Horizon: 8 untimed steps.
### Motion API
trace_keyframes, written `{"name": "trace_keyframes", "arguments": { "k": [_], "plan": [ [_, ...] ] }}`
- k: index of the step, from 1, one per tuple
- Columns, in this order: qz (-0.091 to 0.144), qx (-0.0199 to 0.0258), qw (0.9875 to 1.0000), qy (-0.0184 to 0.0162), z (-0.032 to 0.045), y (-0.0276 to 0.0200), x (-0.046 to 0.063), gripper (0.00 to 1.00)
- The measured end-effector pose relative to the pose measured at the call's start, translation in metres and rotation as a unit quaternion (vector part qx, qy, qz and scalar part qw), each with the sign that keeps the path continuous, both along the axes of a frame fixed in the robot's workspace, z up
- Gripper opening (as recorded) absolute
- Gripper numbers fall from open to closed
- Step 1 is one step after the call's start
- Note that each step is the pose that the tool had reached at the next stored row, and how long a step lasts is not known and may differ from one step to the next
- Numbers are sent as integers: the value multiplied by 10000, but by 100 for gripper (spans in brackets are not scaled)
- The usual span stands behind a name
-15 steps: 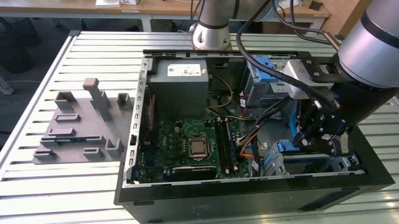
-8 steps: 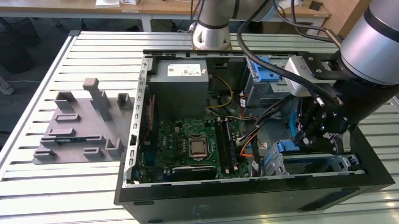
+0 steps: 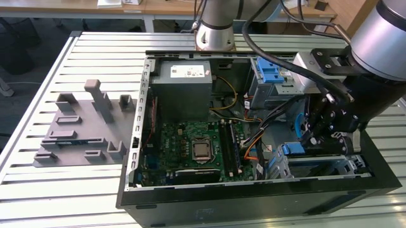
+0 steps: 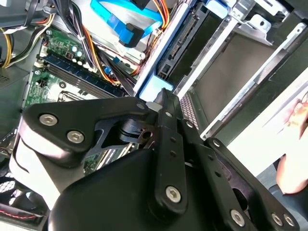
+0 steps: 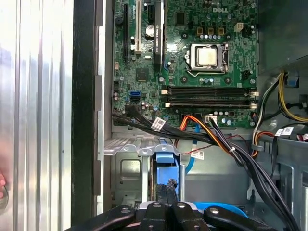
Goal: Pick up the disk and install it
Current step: 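Insert the first disk wire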
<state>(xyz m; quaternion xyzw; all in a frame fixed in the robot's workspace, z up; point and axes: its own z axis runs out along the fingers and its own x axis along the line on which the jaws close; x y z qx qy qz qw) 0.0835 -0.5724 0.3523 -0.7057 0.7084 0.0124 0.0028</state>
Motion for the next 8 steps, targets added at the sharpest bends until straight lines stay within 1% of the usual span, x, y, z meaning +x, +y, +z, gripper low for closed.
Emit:
{"name": "trace_keyframes", "arguments": {
  "k": [5,8],
  "plan": [
    [0,0,10000,0,61,0,0,11],
    [0,1,10000,2,77,0,6,11]
  ]
}}
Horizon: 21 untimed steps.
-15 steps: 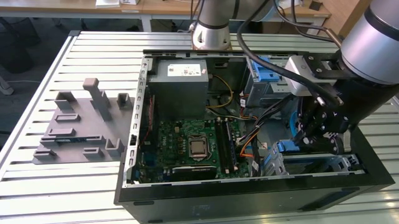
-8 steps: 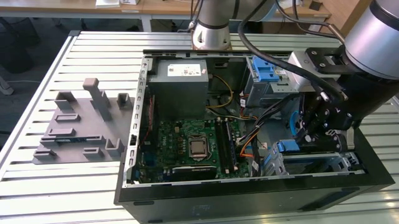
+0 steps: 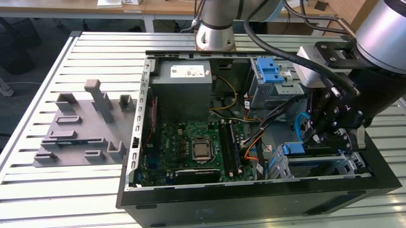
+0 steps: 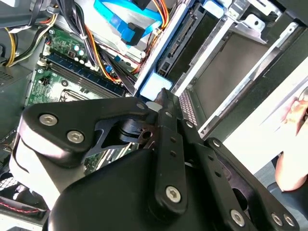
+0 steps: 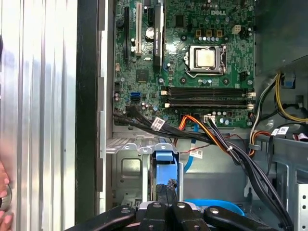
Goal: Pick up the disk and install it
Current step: 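Insert the first disk wire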
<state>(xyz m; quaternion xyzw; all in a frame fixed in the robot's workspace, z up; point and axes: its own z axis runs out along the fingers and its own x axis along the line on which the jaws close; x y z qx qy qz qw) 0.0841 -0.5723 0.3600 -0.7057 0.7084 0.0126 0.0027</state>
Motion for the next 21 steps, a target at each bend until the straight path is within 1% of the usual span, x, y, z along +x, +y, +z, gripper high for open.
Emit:
{"name": "trace_keyframes", "arguments": {
  "k": [2,7,13,15,17,20,21],
  "plan": [
    [0,2,10000,6,1,0,19,11],
    [-1,24,10000,24,1,0,87,11],
    [-1,48,10000,56,-1,1,212,11],
    [-5,60,10000,59,-4,7,245,11],
    [-59,62,9999,59,-5,12,249,11],
    [-223,63,9997,58,-5,16,251,11],
    [-242,63,9997,57,-5,23,253,11]
  ]
}}
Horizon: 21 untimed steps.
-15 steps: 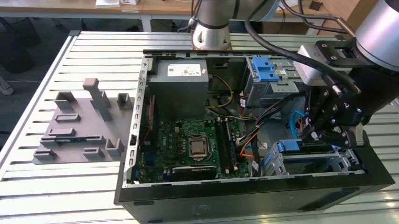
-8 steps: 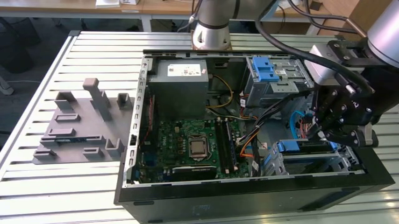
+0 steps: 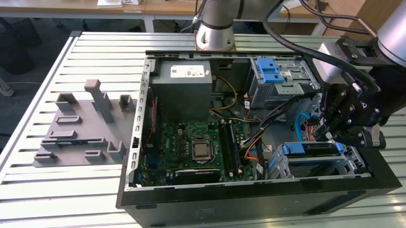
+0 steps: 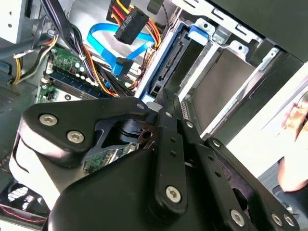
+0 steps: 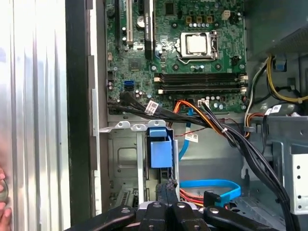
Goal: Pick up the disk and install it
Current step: 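Insert the first disk wire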
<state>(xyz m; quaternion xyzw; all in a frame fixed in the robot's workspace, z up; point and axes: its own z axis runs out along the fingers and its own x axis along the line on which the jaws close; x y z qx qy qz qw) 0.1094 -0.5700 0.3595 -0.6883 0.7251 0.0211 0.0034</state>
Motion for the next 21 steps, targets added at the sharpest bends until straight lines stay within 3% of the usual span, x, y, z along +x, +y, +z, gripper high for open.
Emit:
{"name": "trace_keyframes", "arguments": {
  "k": [8,16,21],
  "plan": [
    [-11,0,10000,0,41,106,34,11],
    [-11,0,10000,24,42,142,202,11],
    [-16,0,10000,28,42,192,277,11]
  ]
}}
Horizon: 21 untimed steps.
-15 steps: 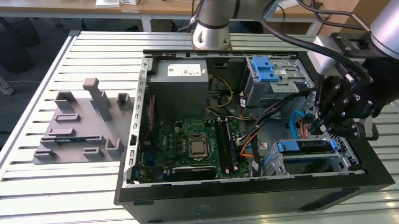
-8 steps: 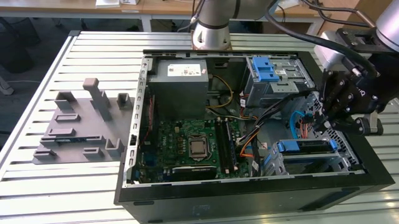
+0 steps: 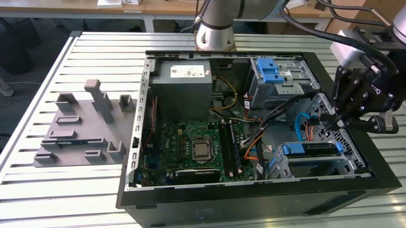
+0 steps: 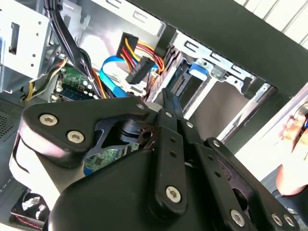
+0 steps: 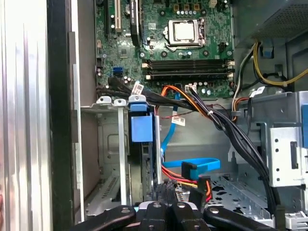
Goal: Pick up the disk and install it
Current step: 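Insert the first disk wire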
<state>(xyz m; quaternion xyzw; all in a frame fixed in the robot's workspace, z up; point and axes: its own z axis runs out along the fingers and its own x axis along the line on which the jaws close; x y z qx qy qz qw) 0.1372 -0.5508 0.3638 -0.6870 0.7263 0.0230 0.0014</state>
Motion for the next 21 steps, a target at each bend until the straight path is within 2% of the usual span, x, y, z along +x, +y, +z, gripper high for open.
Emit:
{"name": "trace_keyframes", "arguments": {
  "k": [11,18,21],
  "plan": [
    [-389,-3,9992,0,16,57,3,11],
    [-402,-3,9992,0,32,130,16,11],
    [-403,-19,9992,-1,33,173,32,11]
  ]
}}
